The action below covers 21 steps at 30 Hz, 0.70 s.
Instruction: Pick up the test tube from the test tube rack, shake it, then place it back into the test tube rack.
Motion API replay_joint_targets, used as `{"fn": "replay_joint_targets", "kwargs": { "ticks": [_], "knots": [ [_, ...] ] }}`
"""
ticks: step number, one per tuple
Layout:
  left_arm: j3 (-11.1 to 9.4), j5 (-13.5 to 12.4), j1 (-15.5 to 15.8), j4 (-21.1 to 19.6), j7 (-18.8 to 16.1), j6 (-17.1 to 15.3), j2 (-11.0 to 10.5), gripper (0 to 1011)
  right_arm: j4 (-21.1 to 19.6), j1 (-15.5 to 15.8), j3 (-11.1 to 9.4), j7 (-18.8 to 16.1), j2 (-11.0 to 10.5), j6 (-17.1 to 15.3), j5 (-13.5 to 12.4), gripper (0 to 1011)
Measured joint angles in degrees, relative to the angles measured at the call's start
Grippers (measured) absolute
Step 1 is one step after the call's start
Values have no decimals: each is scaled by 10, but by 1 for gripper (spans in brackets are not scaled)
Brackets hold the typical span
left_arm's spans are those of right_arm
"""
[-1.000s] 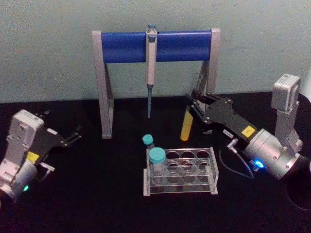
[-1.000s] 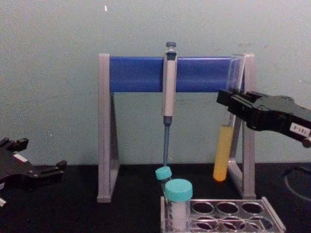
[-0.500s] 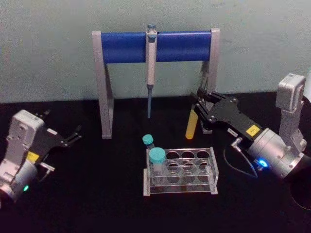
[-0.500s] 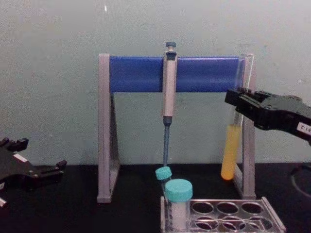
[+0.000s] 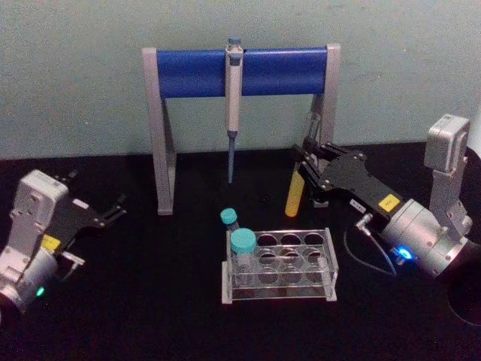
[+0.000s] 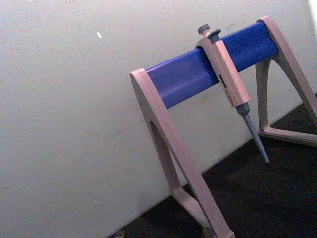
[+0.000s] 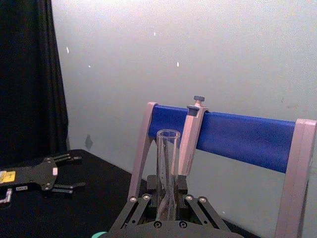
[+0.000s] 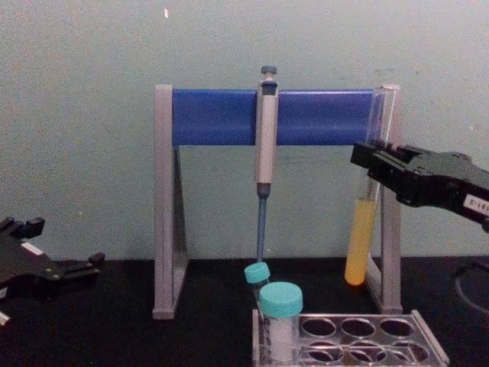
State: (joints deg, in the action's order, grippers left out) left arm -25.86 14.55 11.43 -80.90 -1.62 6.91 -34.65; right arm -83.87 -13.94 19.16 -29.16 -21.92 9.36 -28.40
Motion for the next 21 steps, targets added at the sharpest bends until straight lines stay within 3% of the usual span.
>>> {"fn": "replay_joint_targets", "kwargs": {
  "ticks": [12, 21],
  "knots": [
    [0, 0, 0, 0, 0, 0, 0, 1001, -5, 4, 4, -5, -2, -4, -1, 223],
    [0, 0, 0, 0, 0, 0, 0, 1001, -28, 18, 17, -46, -21, -4, -20, 223]
  ]
}}
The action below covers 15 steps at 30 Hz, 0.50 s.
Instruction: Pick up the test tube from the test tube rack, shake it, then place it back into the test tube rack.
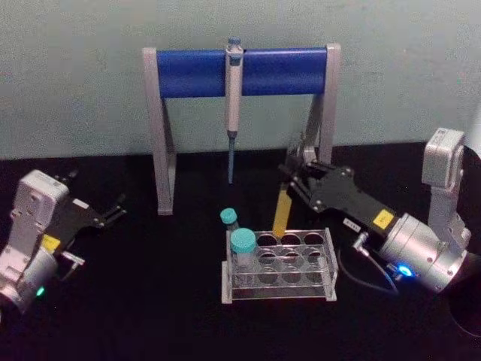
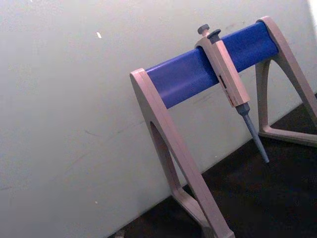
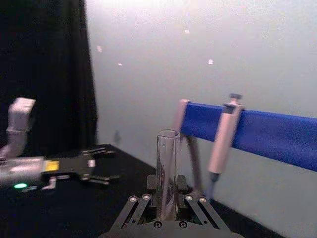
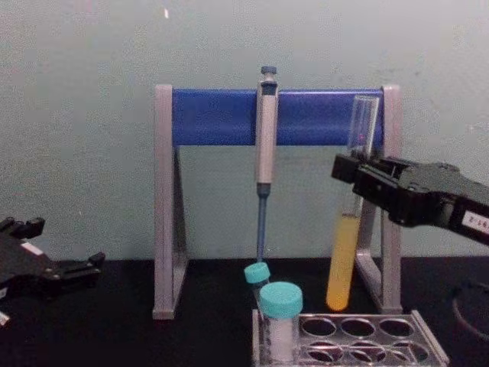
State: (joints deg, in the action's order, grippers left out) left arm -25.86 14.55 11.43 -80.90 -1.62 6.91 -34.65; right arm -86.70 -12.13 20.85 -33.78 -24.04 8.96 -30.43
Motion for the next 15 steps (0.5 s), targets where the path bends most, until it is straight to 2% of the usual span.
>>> {"fn": "replay_joint_targets", "kwargs": {
  "ticks": [5, 15],
  "knots": [
    [0, 0, 0, 0, 0, 0, 0, 1001, -9, 4, 11, -30, -15, 2, -17, 223],
    [0, 0, 0, 0, 0, 0, 0, 1001, -10, 8, 28, -41, -29, -1, -31, 223]
  ]
}}
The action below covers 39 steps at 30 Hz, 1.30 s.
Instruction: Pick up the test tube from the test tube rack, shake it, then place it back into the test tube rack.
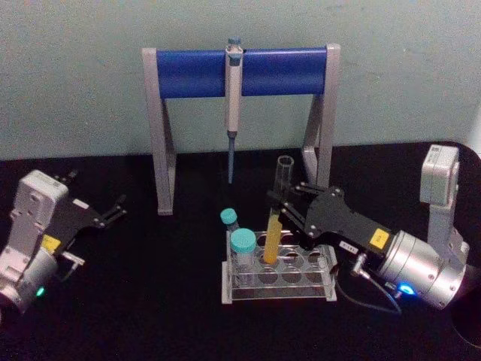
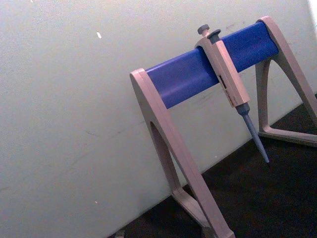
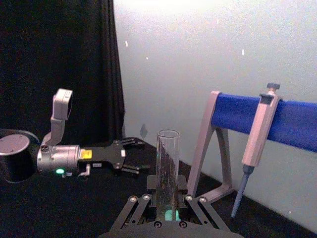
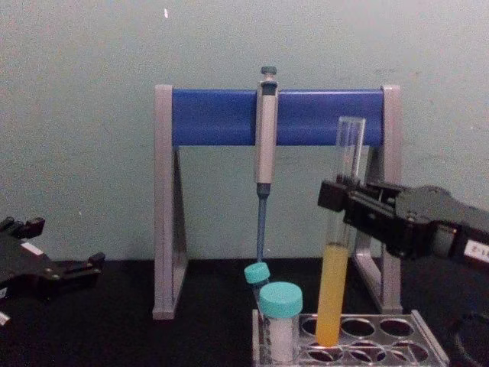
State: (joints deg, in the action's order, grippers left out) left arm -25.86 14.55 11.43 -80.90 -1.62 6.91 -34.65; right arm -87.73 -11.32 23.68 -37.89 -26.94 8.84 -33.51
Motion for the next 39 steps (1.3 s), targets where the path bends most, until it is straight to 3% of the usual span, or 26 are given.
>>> {"fn": "replay_joint_targets", "kwargs": {
  "ticks": [22, 39],
  "knots": [
    [0, 0, 0, 0, 0, 0, 0, 1001, 36, -11, 19, 24, 9, 0, 20, 223],
    [0, 0, 0, 0, 0, 0, 0, 1001, 62, -12, 22, 28, 22, 3, 32, 223]
  ]
}}
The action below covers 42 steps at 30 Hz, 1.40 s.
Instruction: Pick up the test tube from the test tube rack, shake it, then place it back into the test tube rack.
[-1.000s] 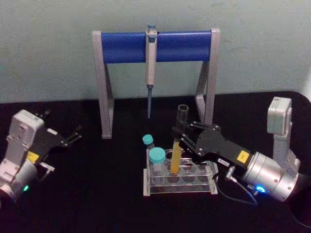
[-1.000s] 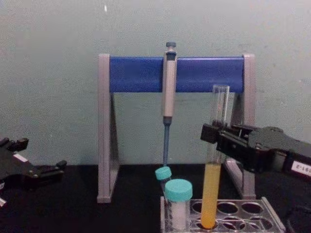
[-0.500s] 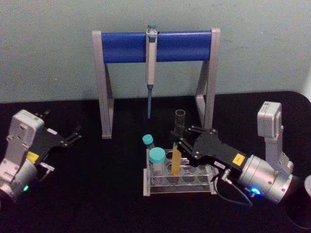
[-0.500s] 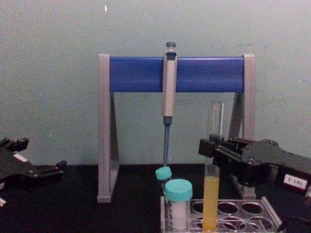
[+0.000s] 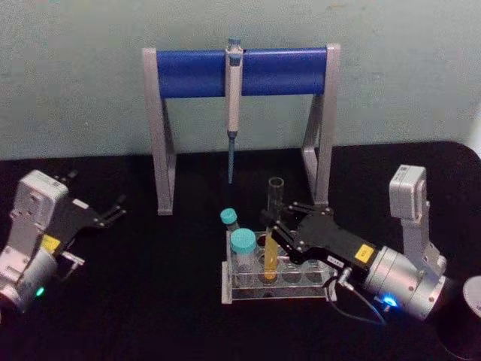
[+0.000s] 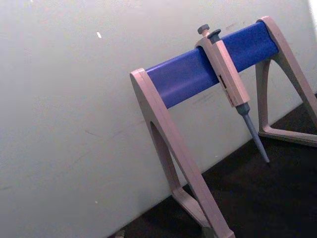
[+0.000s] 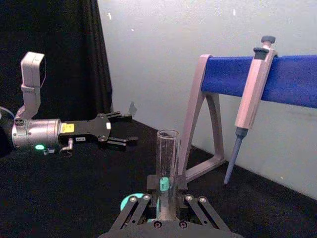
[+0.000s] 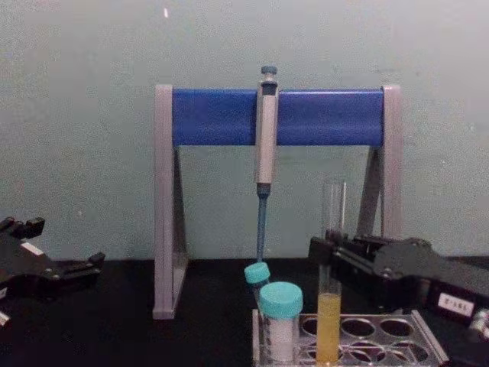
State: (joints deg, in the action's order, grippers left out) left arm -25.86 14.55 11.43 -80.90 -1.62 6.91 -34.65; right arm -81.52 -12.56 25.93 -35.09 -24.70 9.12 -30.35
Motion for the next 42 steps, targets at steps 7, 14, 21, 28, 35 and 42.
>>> {"fn": "replay_joint_targets", "kwargs": {
  "ticks": [7, 14, 21, 28, 35, 42],
  "knots": [
    [0, 0, 0, 0, 0, 0, 0, 1001, 9, 1, 2, -1, 5, -1, 1, 223],
    [0, 0, 0, 0, 0, 0, 0, 1001, 17, 1, 4, 0, 9, -4, 3, 223],
    [0, 0, 0, 0, 0, 0, 0, 1001, 22, 4, 4, 3, 12, -6, 6, 223],
    [0, 0, 0, 0, 0, 0, 0, 1001, 23, 5, 3, 7, 13, -10, 7, 223],
    [0, 0, 0, 0, 0, 0, 0, 1001, 23, 5, 3, 8, 13, -10, 8, 223],
    [0, 0, 0, 0, 0, 0, 0, 1001, 23, 5, 3, 8, 13, -10, 8, 224]
  ]
}}
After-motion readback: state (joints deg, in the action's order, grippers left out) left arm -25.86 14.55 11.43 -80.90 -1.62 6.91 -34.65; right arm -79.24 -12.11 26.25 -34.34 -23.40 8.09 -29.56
